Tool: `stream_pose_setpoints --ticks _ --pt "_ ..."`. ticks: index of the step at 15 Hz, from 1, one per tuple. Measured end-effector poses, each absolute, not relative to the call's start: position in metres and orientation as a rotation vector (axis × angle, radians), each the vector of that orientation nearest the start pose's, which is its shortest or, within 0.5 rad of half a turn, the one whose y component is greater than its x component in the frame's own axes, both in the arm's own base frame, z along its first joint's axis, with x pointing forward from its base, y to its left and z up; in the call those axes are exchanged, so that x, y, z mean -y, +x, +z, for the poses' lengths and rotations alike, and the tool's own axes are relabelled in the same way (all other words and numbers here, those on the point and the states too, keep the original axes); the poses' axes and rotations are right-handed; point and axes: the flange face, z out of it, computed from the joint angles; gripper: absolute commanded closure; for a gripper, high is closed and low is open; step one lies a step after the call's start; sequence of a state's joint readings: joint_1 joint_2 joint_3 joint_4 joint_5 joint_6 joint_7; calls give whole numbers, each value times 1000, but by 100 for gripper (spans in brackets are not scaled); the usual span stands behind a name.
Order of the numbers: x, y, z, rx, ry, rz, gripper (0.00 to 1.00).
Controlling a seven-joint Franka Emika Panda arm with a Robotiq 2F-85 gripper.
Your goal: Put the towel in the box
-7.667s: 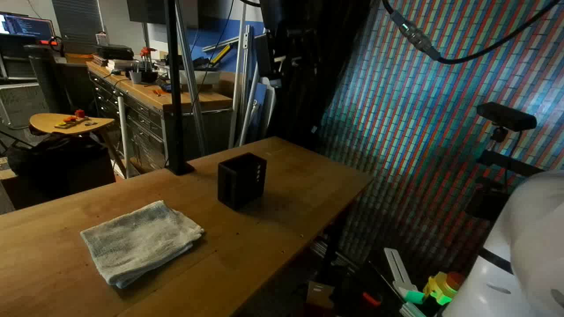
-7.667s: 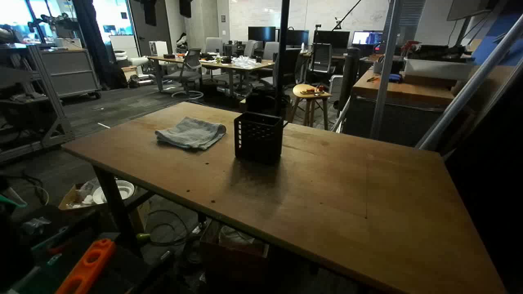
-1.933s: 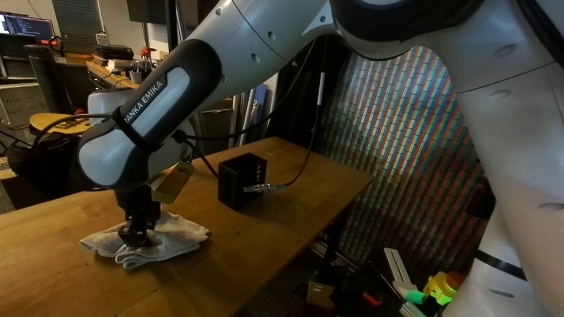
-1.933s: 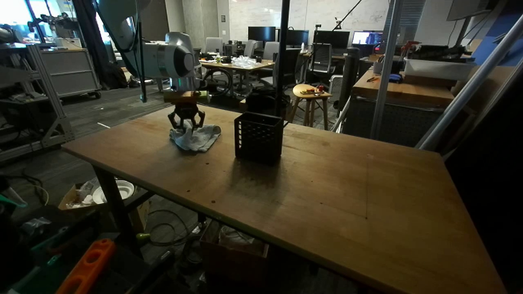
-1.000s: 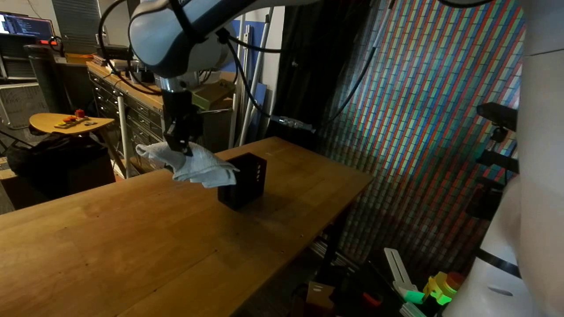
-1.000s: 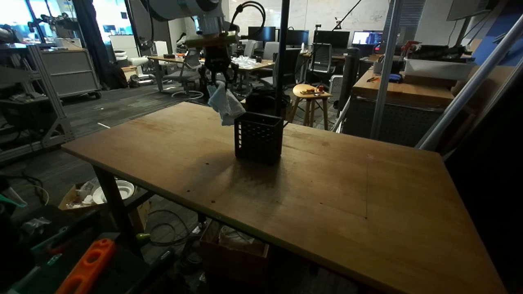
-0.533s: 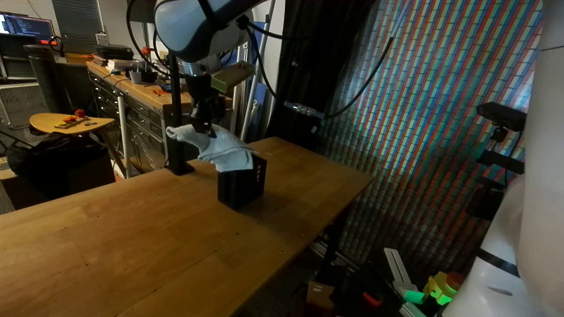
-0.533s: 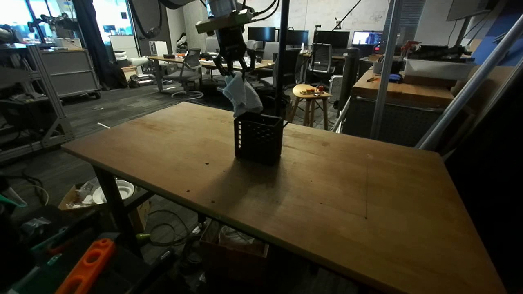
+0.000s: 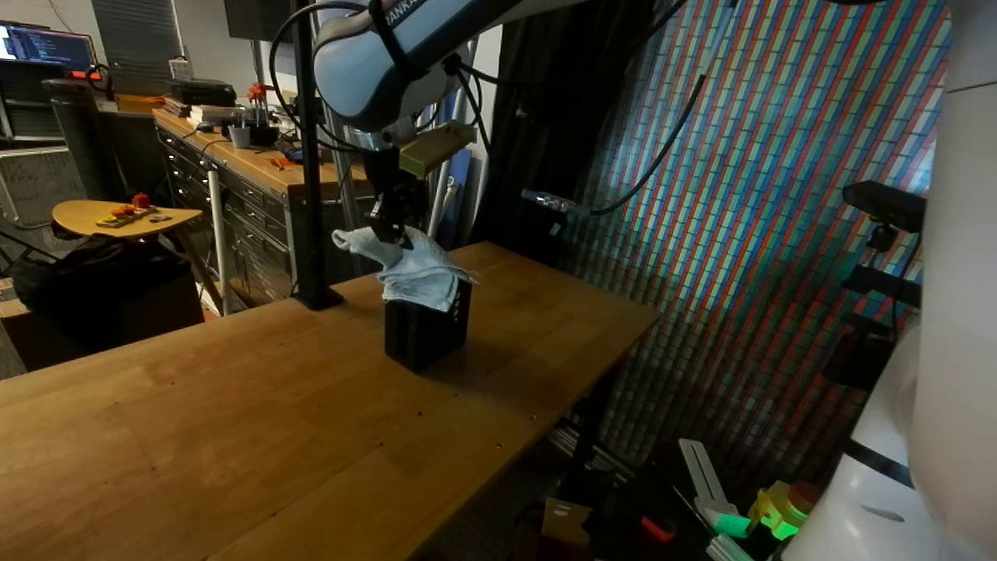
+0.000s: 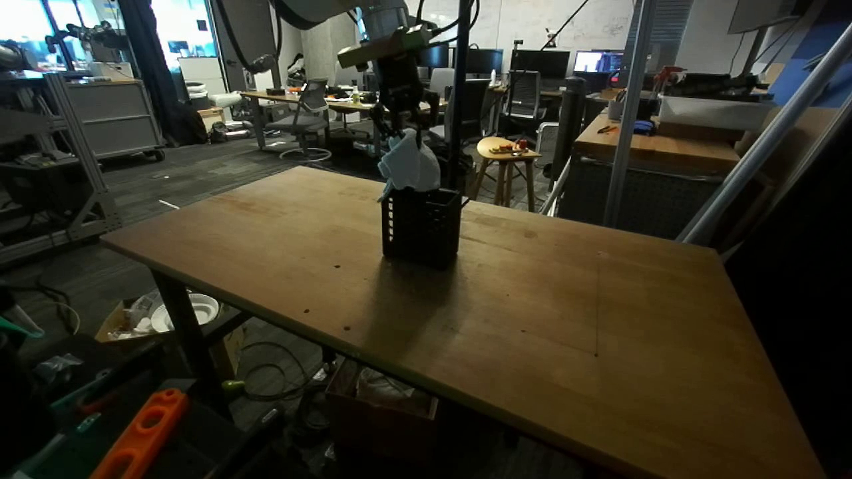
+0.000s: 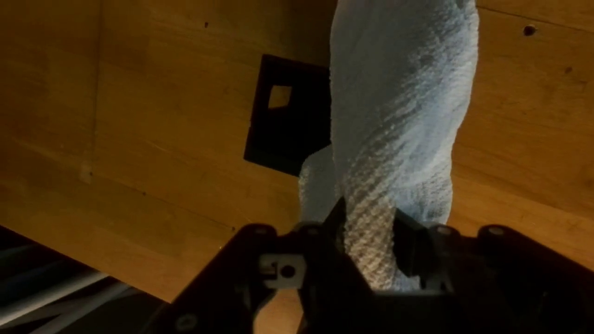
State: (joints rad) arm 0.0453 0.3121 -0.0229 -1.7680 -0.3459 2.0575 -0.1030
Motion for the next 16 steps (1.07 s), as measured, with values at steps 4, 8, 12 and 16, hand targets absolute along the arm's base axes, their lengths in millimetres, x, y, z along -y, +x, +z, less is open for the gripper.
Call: stream_pose_setpoints --ticks 4,8,12,16 --pt "13 634 365 461 -3413 125 96" --pt "19 630 337 424 -3402 187 96" --pt "26 624 312 375 -3369 202 96" --pt "31 623 305 301 -3322 181 96"
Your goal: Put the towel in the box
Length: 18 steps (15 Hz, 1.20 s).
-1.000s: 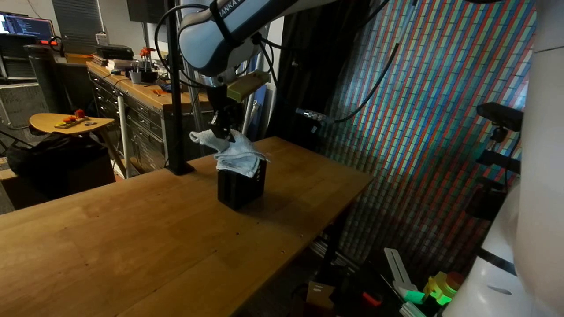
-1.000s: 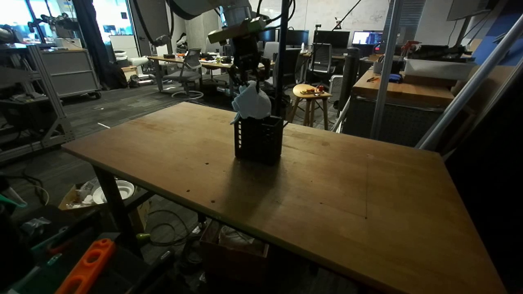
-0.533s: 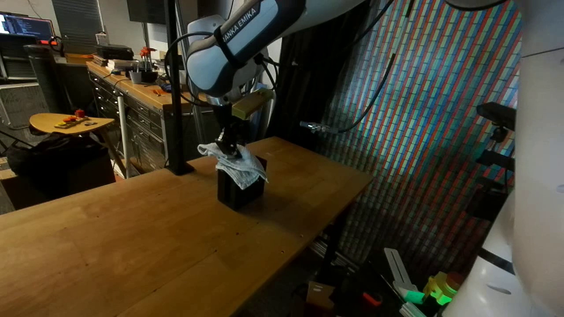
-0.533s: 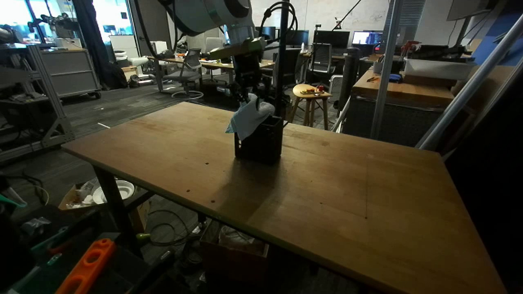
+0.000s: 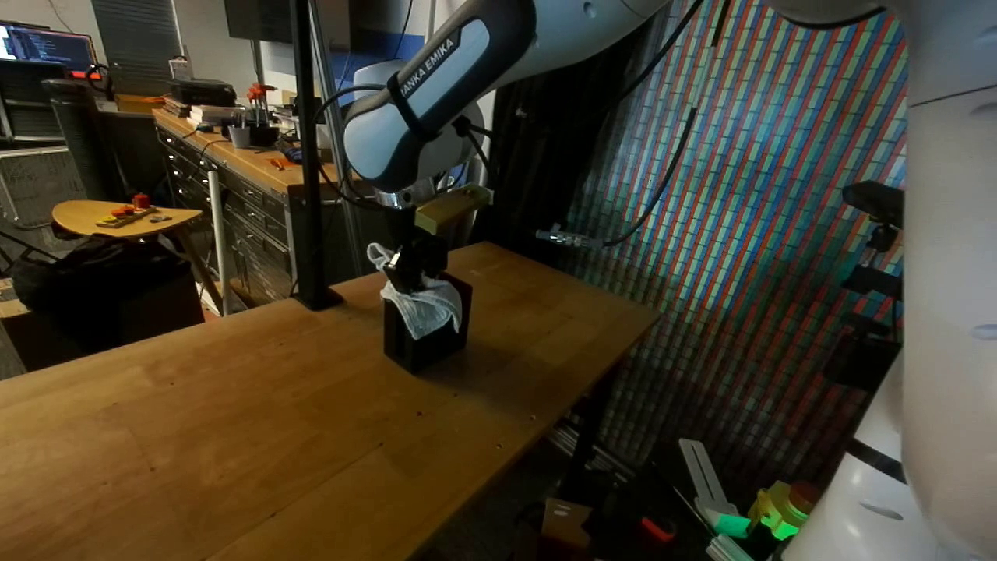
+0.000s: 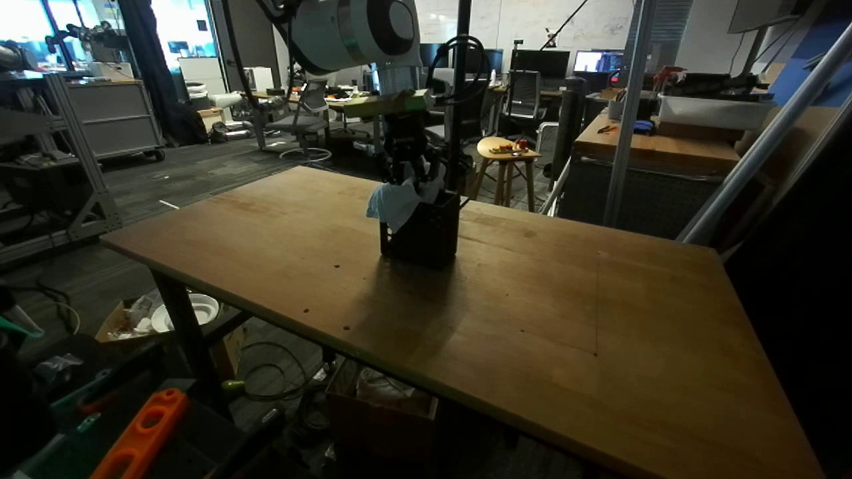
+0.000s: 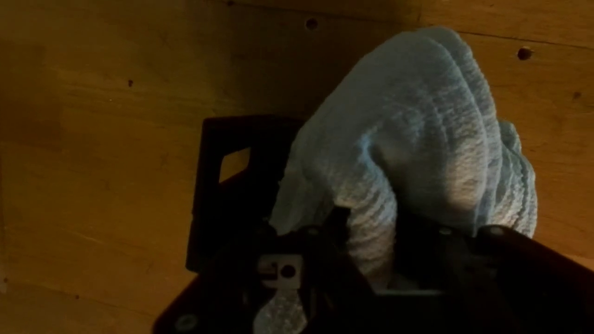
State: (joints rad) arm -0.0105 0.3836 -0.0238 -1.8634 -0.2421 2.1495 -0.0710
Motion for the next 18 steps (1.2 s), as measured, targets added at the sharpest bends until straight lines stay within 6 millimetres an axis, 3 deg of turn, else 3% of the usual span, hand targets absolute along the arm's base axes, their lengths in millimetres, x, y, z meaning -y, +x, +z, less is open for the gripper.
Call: stream_pose_setpoints --ticks 5,6,7,8,11,16,18 --pt "33 622 304 254 -3272 169 94" --pt "33 622 304 252 -3270 167 89" --pt "32 622 304 253 -3269 165 66" --pt "31 622 305 255 -3269 163 64" --pt "23 623 312 273 -3275 146 45" --pt "-6 620 337 338 -3317 106 29" --pt "-19 617 348 363 -3337 97 36"
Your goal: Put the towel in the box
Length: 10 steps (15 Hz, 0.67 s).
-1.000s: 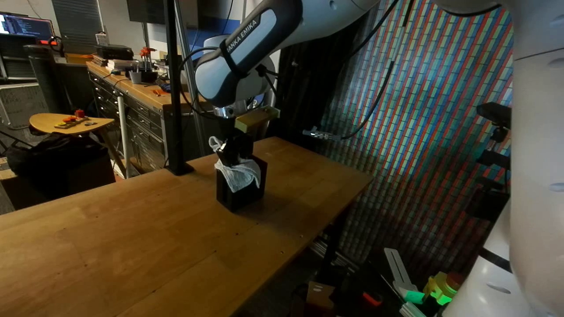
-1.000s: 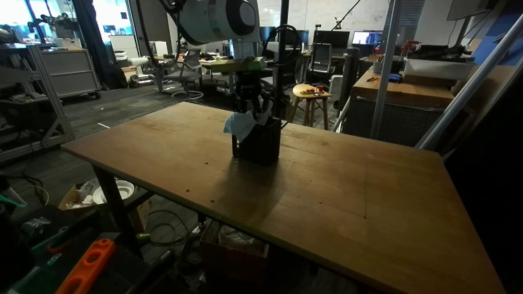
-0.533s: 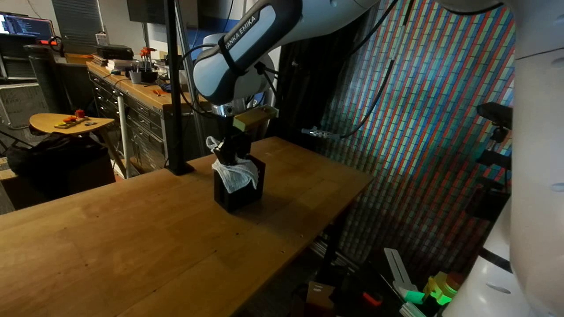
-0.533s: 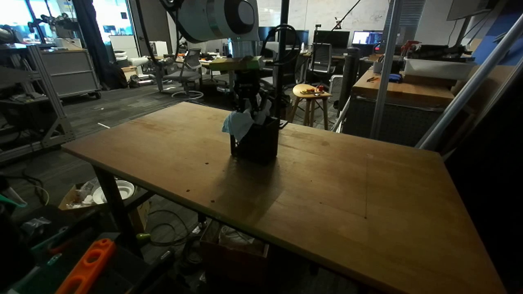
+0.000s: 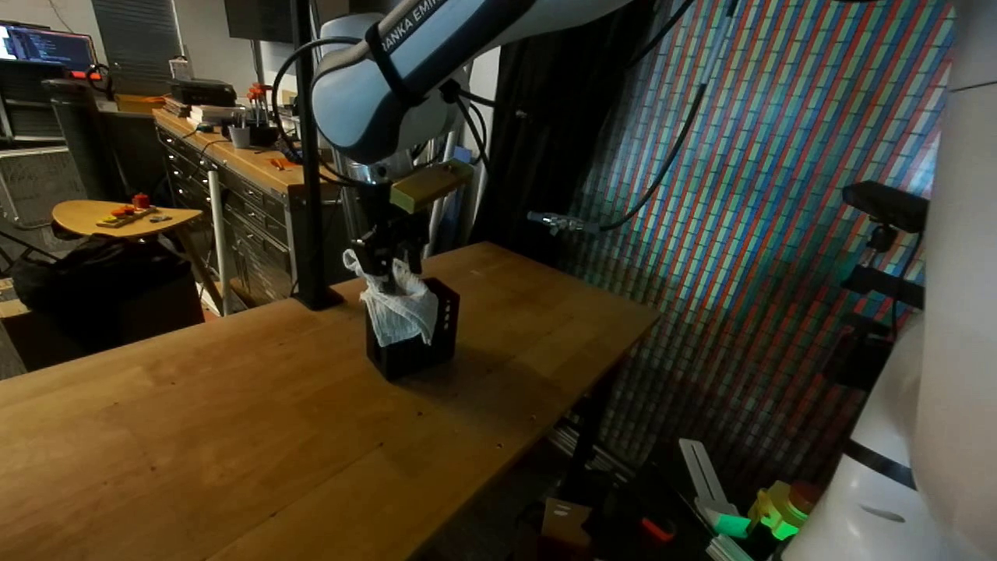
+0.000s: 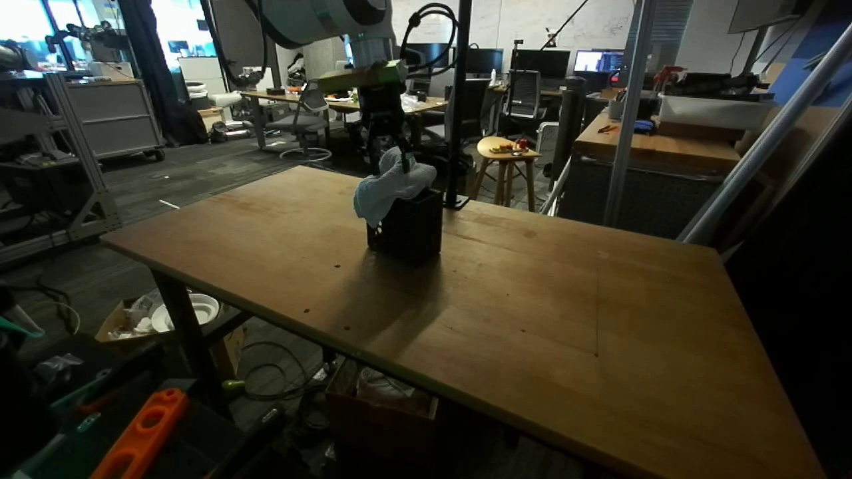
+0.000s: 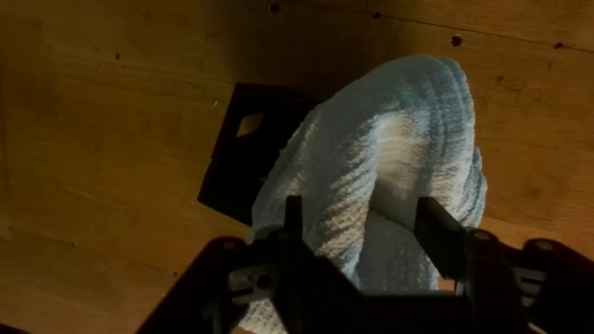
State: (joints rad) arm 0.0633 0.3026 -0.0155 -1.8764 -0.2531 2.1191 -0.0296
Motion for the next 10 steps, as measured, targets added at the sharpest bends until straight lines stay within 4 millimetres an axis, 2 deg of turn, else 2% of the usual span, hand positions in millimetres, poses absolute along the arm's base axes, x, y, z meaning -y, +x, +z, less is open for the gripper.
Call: stream_pose_setpoints --ticks 1,3,7,8,10 --pt "-25 615 353 372 -3347 97 58" --pt "-34 612 363 386 -3363 93 61" --pt "-40 605 381 395 -3404 94 92" --pt "-40 604 384 396 -3414 91 97" --pt "-38 602 391 400 -3429 84 100"
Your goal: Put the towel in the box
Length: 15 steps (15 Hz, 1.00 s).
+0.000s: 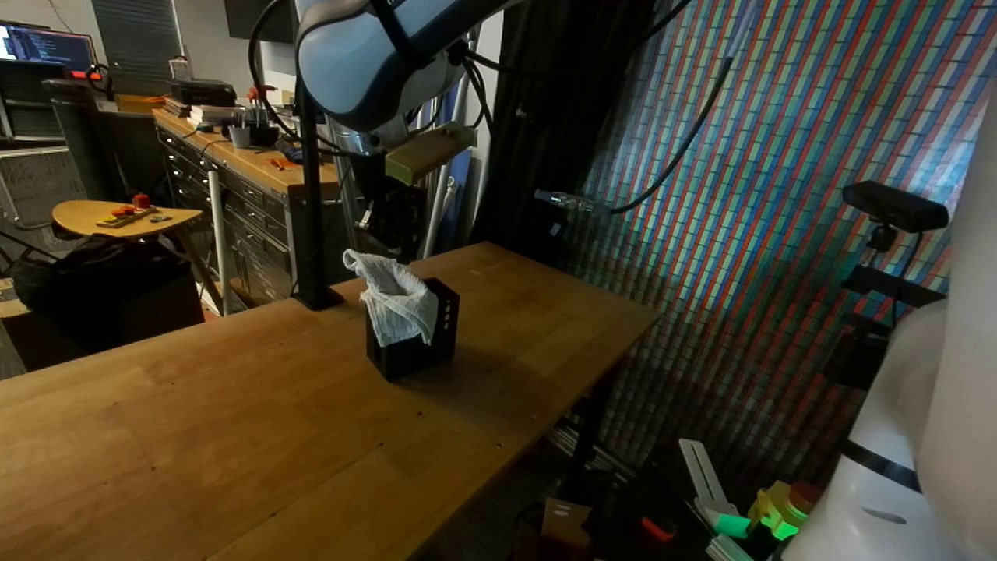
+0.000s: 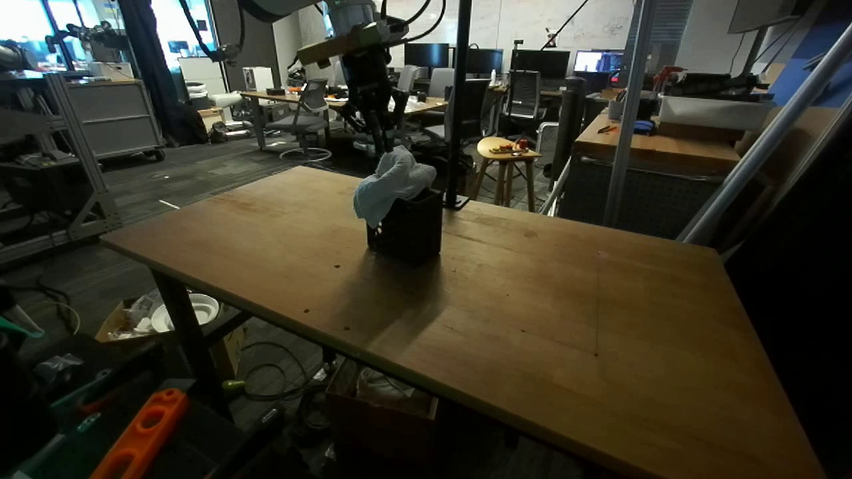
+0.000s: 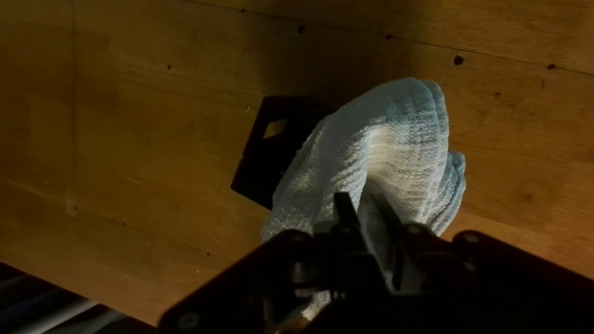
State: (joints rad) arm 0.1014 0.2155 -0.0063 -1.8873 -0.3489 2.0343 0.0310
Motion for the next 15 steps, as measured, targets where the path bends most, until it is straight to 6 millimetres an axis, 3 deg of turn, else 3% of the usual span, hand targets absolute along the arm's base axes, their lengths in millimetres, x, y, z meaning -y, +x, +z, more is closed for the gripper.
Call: stream_pose_setpoints --ticks 8,15 --pt "-38 603 392 413 -3437 70 98" --pt "-30 613 351 406 -3414 77 98"
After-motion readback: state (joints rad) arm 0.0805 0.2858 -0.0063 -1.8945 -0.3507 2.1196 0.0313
